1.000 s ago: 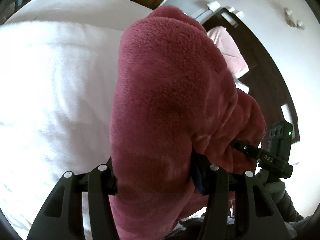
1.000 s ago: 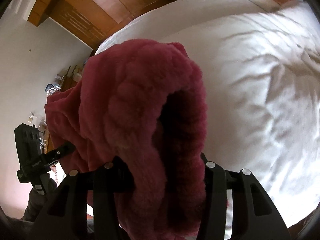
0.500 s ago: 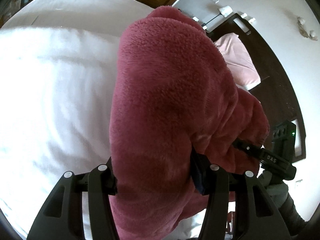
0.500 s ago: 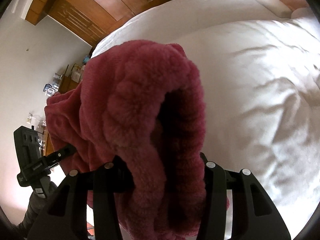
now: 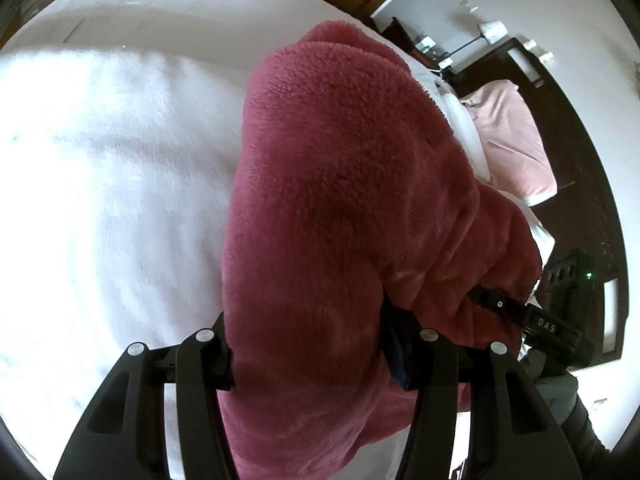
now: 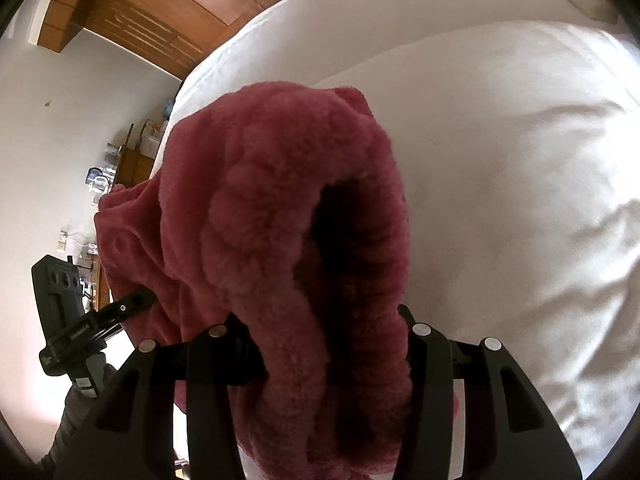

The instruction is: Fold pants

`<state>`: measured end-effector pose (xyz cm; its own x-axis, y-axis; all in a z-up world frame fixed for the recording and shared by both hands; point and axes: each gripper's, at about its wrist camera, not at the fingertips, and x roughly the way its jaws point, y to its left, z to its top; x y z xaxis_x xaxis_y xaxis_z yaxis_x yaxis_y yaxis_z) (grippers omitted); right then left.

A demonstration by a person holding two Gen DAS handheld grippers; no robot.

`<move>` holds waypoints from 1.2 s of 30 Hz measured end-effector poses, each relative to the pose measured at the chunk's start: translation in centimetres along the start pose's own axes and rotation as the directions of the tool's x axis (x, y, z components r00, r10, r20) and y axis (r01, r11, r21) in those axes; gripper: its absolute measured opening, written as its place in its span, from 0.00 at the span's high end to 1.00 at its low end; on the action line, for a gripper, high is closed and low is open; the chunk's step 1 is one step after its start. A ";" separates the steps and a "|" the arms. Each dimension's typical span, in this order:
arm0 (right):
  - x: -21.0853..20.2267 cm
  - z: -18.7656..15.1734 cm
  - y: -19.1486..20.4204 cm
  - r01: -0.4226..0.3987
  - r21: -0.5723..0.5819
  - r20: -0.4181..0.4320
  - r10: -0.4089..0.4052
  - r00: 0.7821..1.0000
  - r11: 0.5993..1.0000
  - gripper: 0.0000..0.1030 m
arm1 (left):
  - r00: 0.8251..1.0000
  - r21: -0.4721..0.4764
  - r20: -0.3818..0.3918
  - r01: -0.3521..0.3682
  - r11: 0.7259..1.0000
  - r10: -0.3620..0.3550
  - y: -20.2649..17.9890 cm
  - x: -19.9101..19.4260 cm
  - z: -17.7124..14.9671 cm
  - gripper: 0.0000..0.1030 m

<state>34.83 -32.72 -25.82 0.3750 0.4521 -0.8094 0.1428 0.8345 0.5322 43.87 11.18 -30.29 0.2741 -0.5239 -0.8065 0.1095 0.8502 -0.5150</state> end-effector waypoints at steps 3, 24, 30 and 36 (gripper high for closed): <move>1.3 1.2 -0.8 0.004 0.004 -0.017 -0.004 1.000 1.000 0.54 | 1.000 -0.008 -0.003 -0.012 1.000 0.012 0.6 1.0 0.9 0.48; -1.7 1.2 -4.8 0.041 0.052 0.030 -0.043 0.999 0.998 0.44 | 0.995 -0.012 -0.019 -0.101 0.995 0.101 3.8 2.9 1.9 0.27; -6.2 1.0 -3.1 0.220 -0.041 0.147 -0.212 0.966 0.975 0.44 | 0.975 0.039 0.042 -0.220 0.975 0.218 2.0 0.4 1.4 0.27; -8.9 -1.9 2.1 0.356 -0.231 0.286 -0.287 0.914 0.905 0.44 | 0.953 0.061 0.109 -0.291 0.955 0.283 -0.1 -2.2 -0.1 0.28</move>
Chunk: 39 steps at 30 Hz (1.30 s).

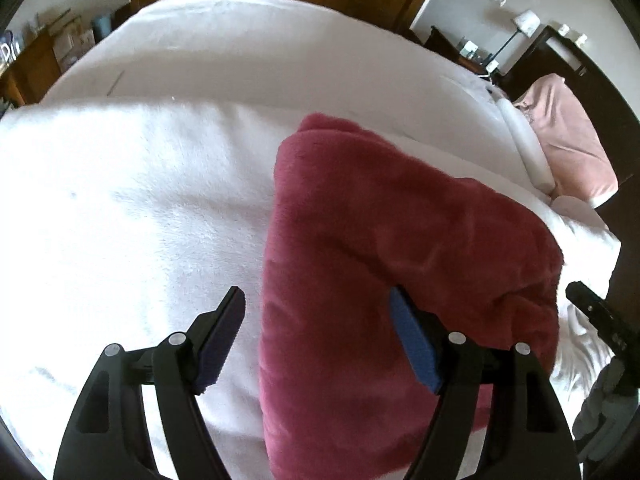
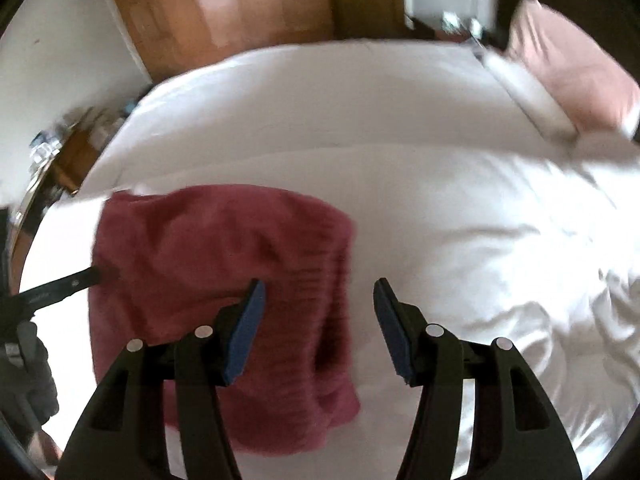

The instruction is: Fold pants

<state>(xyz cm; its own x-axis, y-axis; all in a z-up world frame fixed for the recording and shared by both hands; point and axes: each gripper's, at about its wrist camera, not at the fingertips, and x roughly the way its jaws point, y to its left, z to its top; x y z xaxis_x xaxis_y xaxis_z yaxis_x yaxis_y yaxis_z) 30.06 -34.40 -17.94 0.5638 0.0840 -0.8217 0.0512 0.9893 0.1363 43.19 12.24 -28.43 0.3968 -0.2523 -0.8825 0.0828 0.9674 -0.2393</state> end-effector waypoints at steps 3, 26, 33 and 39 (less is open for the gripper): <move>-0.8 -1.1 1.6 -0.072 -0.059 -0.002 0.072 0.997 0.996 0.44 | 1.000 0.032 0.011 -0.002 0.999 0.002 -1.1 -1.0 -1.1 0.28; 3.4 -2.9 0.7 -0.068 -0.027 -0.129 0.064 0.990 0.997 0.44 | 0.996 0.133 -0.083 -0.014 0.991 0.025 -2.3 1.5 -4.6 0.27; 1.0 -0.4 3.9 -0.056 -0.132 -0.003 0.056 0.998 0.990 0.44 | 1.000 0.124 0.010 -0.027 0.992 0.026 -3.0 1.1 1.9 0.29; 4.5 0.6 3.8 -0.063 -0.134 -0.041 0.058 0.997 0.989 0.44 | 0.997 0.123 0.029 -0.079 0.989 0.076 -3.7 4.5 7.5 0.39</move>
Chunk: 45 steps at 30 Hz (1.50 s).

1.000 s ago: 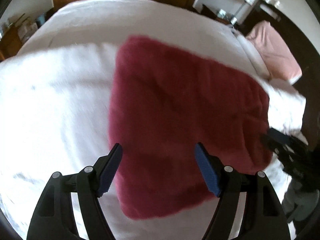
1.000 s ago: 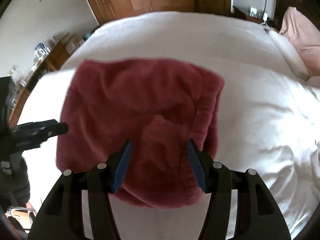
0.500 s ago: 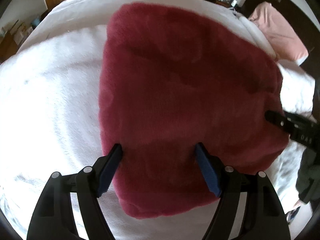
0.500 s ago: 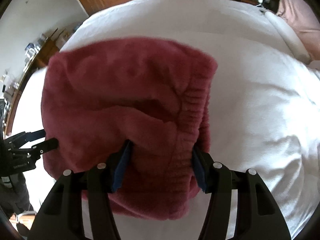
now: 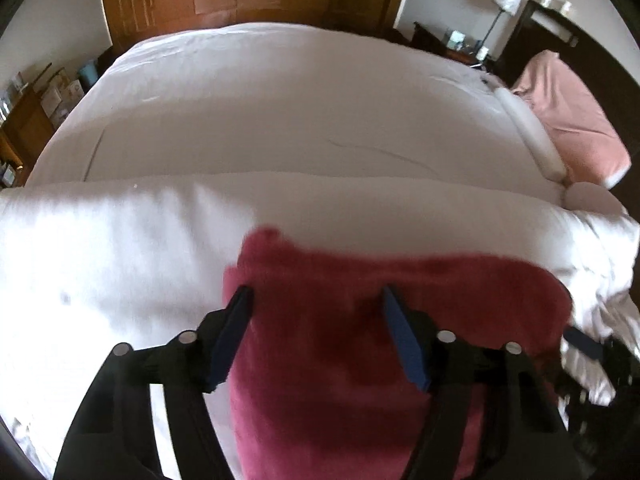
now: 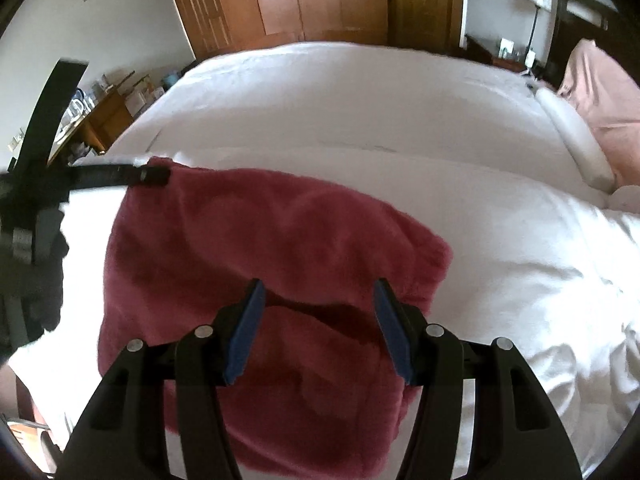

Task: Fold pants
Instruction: 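Open the left gripper and pull both tools back from the pants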

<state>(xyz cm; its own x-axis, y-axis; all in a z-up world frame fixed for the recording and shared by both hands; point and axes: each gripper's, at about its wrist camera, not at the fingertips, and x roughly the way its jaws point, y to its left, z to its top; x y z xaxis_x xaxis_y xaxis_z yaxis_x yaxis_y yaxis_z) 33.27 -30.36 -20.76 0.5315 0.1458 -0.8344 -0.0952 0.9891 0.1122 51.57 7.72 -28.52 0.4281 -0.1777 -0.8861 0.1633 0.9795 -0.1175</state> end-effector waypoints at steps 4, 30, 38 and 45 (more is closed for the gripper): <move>4.1 0.3 -1.9 -0.012 0.071 -0.069 0.017 0.997 0.997 0.45 | 0.998 -0.028 -0.049 -0.041 0.999 0.040 0.5 3.5 2.1 0.43; 1.8 1.7 -0.4 -0.045 0.147 -0.007 0.047 0.999 0.988 0.35 | 0.996 -0.079 -0.023 -0.086 0.993 0.084 0.2 1.4 1.8 0.34; -4.9 -1.4 2.3 -0.028 0.155 0.069 0.017 0.997 0.988 0.10 | 0.991 -0.017 0.053 -0.123 0.992 0.123 -0.7 -7.4 -4.3 0.22; -9.0 -4.0 3.5 0.036 0.175 0.043 -0.044 0.998 0.984 0.04 | 0.984 0.100 0.068 -0.171 0.980 0.165 -3.4 -12.6 -9.3 0.08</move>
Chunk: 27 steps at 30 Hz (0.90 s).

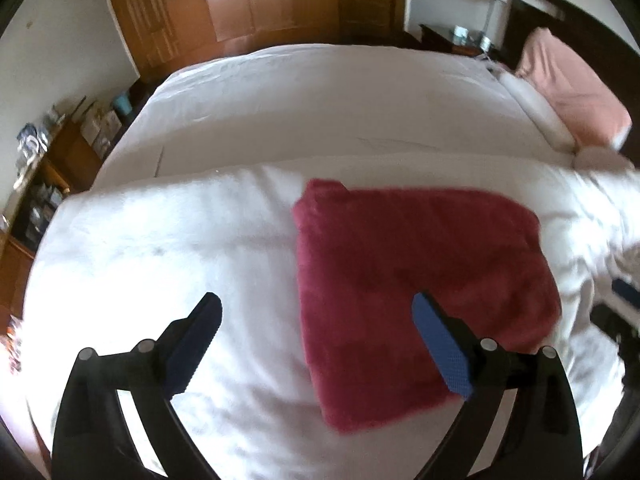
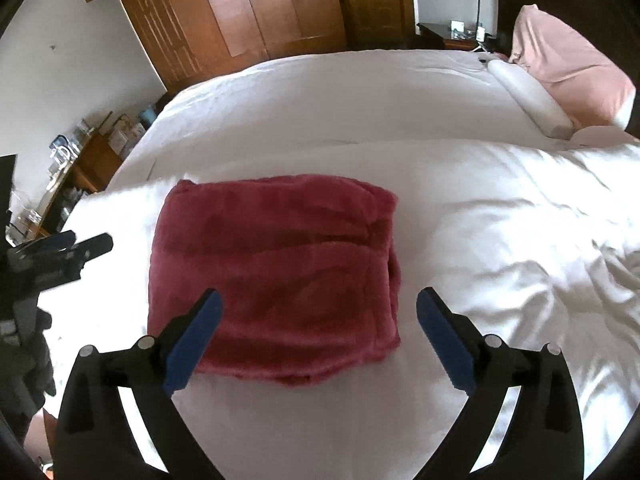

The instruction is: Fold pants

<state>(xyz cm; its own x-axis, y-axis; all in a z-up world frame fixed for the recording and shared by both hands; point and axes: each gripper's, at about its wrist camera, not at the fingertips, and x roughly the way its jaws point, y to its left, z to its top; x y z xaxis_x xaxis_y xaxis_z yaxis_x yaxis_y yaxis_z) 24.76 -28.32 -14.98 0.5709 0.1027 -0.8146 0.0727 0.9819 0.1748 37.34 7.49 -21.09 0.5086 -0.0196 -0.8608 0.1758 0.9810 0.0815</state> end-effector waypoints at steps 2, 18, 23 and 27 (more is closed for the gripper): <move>-1.8 -0.8 0.0 0.005 0.003 0.005 -0.005 1.000 1.000 0.04 | 1.000 0.017 0.013 0.014 1.000 -0.014 -0.4 -1.3 -0.5 0.08; -9.4 -2.6 2.5 0.010 -0.045 0.109 -0.005 0.994 0.999 0.03 | 0.981 0.091 0.185 0.044 0.995 -0.060 -2.3 -11.1 -3.0 0.05; -11.1 -2.9 3.4 0.023 -0.066 0.132 -0.014 0.991 0.998 0.03 | 0.978 0.087 0.206 0.011 0.996 -0.029 -2.6 -12.6 -3.3 0.05; -12.2 -3.1 4.1 0.032 -0.082 0.146 -0.020 0.989 0.996 0.03 | 0.980 0.086 0.196 -0.055 0.995 0.037 -2.9 -13.3 -3.3 0.05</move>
<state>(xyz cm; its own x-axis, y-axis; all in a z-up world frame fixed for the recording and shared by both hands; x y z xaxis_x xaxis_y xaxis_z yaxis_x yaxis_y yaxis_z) 15.53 -25.08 -6.03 0.6825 0.0590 -0.7285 0.0235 0.9944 0.1026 27.27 5.56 -11.53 0.6701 -0.0203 -0.7420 0.2195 0.9604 0.1719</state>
